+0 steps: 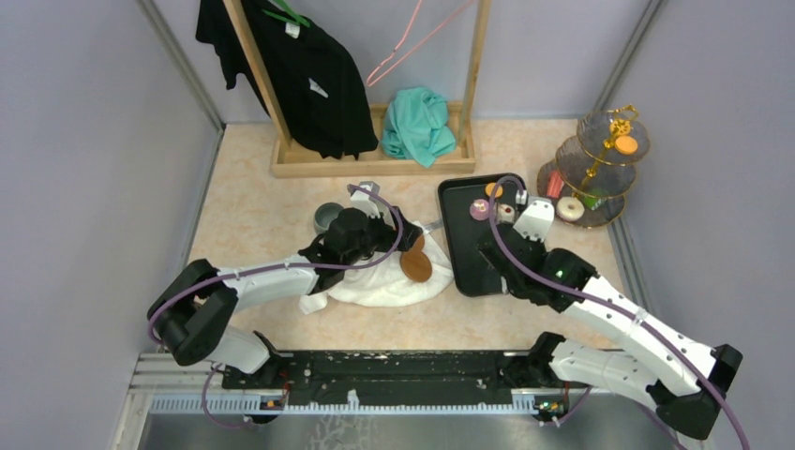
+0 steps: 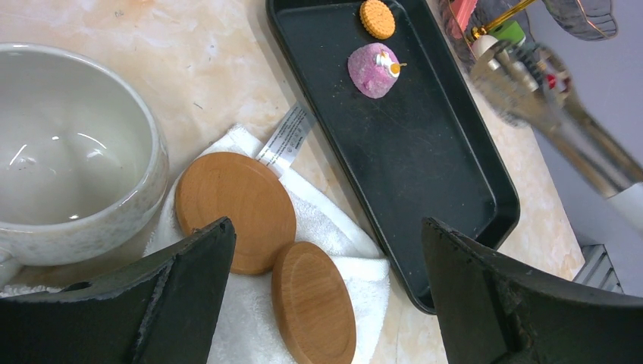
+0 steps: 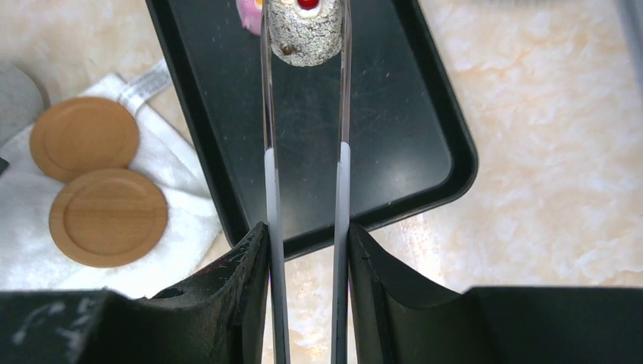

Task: Serve the afternoon tea
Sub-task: Pick up the desert from the tray, then place the desert on the desert table.

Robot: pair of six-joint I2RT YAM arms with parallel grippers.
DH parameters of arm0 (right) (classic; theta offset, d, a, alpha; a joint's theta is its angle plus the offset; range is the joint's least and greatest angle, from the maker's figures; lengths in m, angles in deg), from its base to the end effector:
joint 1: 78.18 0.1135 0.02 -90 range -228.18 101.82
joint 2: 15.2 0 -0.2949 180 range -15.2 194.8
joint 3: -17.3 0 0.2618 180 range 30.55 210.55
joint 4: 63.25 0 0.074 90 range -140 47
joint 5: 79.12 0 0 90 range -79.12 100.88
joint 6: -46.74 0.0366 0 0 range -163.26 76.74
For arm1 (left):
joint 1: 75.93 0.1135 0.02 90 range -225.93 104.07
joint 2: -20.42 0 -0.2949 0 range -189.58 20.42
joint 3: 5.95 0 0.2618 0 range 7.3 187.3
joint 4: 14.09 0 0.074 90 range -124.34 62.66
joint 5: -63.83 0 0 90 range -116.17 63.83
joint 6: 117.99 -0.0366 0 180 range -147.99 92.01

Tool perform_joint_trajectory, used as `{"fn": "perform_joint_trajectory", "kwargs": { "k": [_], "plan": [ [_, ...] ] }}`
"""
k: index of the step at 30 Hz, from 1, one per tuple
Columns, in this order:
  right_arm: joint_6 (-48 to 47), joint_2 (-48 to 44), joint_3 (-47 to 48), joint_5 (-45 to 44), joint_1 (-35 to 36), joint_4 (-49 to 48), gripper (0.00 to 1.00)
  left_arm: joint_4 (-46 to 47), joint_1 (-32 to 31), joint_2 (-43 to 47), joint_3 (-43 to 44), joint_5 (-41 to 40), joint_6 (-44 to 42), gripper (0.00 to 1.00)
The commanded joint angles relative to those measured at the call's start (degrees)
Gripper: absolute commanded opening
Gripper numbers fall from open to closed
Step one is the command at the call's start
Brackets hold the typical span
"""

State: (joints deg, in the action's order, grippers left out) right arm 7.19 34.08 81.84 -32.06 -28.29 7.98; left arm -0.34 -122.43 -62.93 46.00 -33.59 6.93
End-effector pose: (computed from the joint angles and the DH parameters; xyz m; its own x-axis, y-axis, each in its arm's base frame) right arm 0.1071 0.0884 0.3224 -0.5823 0.1849 -0.7917 0.2116 0.9747 0.0720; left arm 0.2199 -0.2248 0.2366 -0.5344 -0.2615 -0.8038 0.4009 0.7588 -0.5134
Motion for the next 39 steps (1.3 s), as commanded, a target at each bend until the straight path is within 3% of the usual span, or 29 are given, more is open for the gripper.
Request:
{"fn": "perform_joint_trajectory", "kwargs": {
  "k": [1, 19, 39],
  "plan": [
    [-2.5, 0.85, 8.02, -8.14, 0.4, 1.72, 0.12, 0.95, 0.1, -0.45, 1.23, 0.5, -0.11, 0.96],
    [-18.26, 4.71, 12.02, -4.65, -16.11, -11.01, 0.11, 1.78, 0.18, -1.26, 1.63, -0.22, -0.72, 0.97],
    [-23.77, 6.53, 11.24, 1.52, -27.06, -18.95, 0.1, 2.75, 0.27, -4.82, 3.06, 0.39, -0.77, 0.97]
  ]
}}
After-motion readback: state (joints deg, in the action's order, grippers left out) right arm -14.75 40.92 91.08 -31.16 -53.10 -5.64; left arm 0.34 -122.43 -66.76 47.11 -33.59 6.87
